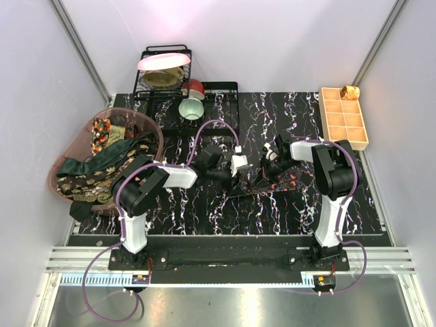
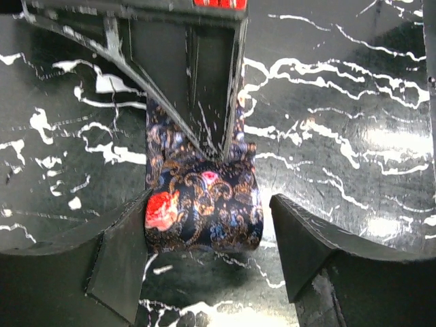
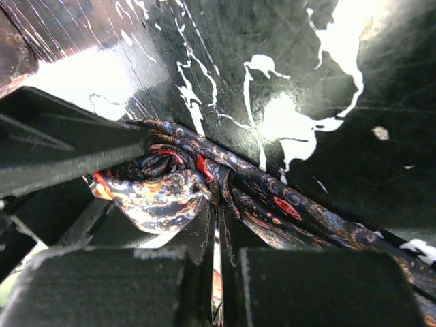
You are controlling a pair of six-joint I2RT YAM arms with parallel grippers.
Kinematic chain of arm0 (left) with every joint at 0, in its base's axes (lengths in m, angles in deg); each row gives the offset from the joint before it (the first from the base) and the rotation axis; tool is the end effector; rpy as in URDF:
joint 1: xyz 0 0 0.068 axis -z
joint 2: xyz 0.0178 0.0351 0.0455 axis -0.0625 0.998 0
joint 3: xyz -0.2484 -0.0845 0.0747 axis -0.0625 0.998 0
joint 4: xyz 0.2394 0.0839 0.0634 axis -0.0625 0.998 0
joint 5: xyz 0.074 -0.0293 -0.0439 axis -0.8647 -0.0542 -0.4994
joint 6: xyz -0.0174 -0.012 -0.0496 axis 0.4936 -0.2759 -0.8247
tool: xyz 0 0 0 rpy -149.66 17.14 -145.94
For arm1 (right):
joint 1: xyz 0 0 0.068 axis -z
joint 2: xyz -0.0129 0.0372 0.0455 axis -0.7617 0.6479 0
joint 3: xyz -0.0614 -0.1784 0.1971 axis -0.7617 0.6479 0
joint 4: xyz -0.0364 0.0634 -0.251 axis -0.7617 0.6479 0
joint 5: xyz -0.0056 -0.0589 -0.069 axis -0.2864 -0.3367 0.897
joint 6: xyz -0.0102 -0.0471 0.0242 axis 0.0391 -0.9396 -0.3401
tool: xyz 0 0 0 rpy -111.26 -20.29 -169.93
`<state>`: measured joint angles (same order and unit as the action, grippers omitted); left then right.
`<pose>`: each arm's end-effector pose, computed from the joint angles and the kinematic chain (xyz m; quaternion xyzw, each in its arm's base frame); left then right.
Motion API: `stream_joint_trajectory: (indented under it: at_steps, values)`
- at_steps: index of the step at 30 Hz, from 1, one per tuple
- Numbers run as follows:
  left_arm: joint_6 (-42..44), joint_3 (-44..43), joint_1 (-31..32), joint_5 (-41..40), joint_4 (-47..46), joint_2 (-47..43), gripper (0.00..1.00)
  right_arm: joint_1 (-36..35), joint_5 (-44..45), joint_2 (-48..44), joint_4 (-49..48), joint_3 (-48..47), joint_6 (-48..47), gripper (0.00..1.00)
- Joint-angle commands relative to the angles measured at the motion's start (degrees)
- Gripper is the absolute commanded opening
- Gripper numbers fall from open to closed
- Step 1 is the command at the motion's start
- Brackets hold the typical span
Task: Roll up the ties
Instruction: Roll the tie at the center of the board.
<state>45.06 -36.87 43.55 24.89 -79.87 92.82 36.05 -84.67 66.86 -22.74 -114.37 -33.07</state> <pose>0.2736 -0.2608 0.1368 0.5264 0.6629 -0.4099 0.3398 0.3296 0.1054 0.1026 -0.0126 -0.9226 -0.3818 0.0530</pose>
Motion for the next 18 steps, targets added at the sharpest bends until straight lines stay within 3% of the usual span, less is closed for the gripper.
stream_joint_trajectory:
  at_steps: [1, 12, 15, 18]
  values:
    - [-0.05, 3.30, -1.64, 2.98, -6.99, -1.67, 0.72, 0.38, 12.82, 2.36, -0.28, 0.79, -2.71, 0.00]
    - [4.43, 2.34, -1.47, 2.10, -7.70, -0.27, 0.75, 0.29, 12.21, 2.44, -0.10, 0.79, -3.23, 0.00]
    - [6.63, 1.20, -1.03, 2.46, -5.24, -0.09, 0.70, 0.29, 12.12, 2.97, -0.19, 0.53, -3.15, 0.00]
    - [6.99, -0.73, -0.68, 2.20, -2.78, -0.09, 0.57, 0.38, 11.95, 3.23, -0.28, 0.44, -2.97, 0.00]
